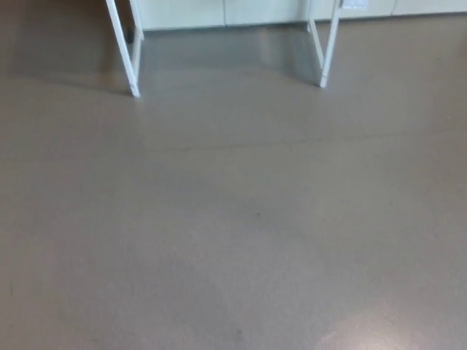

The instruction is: The robot walks towards a desk on which a file tray is kept in the middle and a cube is kept to its right. The robot lifts the cube using its right hand and places it on the file tray.

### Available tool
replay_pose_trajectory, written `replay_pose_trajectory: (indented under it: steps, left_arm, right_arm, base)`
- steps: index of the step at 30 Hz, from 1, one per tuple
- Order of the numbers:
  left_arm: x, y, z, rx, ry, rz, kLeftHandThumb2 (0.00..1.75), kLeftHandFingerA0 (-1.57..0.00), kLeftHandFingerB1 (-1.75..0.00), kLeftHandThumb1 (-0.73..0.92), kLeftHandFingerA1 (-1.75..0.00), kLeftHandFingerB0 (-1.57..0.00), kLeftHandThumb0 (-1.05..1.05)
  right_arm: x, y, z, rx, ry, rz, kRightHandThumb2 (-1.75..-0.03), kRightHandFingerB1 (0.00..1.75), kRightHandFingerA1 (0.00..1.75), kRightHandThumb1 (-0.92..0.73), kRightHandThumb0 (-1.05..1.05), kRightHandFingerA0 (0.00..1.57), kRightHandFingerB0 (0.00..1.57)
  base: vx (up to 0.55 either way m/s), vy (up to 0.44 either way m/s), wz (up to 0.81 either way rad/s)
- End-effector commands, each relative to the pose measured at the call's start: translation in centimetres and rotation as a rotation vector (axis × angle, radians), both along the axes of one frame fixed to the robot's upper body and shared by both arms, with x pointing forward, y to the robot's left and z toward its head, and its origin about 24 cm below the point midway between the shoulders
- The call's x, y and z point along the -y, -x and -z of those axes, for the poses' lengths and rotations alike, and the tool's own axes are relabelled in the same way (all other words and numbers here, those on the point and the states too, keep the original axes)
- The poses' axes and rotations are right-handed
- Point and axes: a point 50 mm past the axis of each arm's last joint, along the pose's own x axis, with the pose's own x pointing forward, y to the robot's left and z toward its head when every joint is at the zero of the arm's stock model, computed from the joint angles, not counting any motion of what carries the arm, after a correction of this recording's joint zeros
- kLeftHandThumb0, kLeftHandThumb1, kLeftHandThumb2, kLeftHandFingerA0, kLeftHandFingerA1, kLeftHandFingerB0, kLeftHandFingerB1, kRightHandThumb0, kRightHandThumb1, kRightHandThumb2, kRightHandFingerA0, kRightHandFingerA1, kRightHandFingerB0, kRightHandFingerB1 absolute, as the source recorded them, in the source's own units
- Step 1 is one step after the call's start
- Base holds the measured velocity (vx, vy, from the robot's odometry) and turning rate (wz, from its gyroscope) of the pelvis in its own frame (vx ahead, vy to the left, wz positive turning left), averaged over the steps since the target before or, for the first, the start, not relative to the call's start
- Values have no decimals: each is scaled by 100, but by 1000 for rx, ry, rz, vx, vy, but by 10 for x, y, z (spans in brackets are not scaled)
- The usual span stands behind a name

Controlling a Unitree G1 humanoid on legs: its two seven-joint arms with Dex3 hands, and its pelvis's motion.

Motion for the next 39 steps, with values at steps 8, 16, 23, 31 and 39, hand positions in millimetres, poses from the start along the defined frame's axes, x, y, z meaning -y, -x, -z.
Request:
replay_pose_trajectory:
  steps: [8, 16, 23, 31, 39]
  left_arm:
    - [-24, 12, -16, 9, 129, -52, 63, -15, -78, 86, -92, -16, -100]
    - [-25, 18, -17, -17, 151, -13, 66, 0, -73, 87, -78, -5, -104]
    - [-26, 16, -18, 14, 180, -52, 101, -6, -70, 60, -76, -7, -105]
    - [-27, 17, -18, -18, 95, -19, 117, -5, -68, 64, -70, -11, -99]
    - [-27, 18, -16, 2, 91, -64, 95, -18, -70, 60, -80, -12, -105]
  right_arm:
    - [25, -11, -32, 42, -61, 5, -75, 19, 43, -61, -101, 13, 5]
    - [23, -3, -29, -142, 46, -252, -111, 30, 46, -67, -89, 2, 9]
    - [28, -2, -29, 112, -184, 169, -92, 20, 49, -48, -77, 10, 0]
    - [28, -1, -29, 153, -262, 220, -90, 28, 45, -47, -74, 8, 1]
    - [27, 1, -27, 136, -227, 185, -93, 30, 47, -49, -77, 12, 0]
  base:
    - [19, 56, -6]
    - [231, 251, -8]
    - [277, -113, 11]
    - [372, -202, 15]
    - [331, 15, -9]
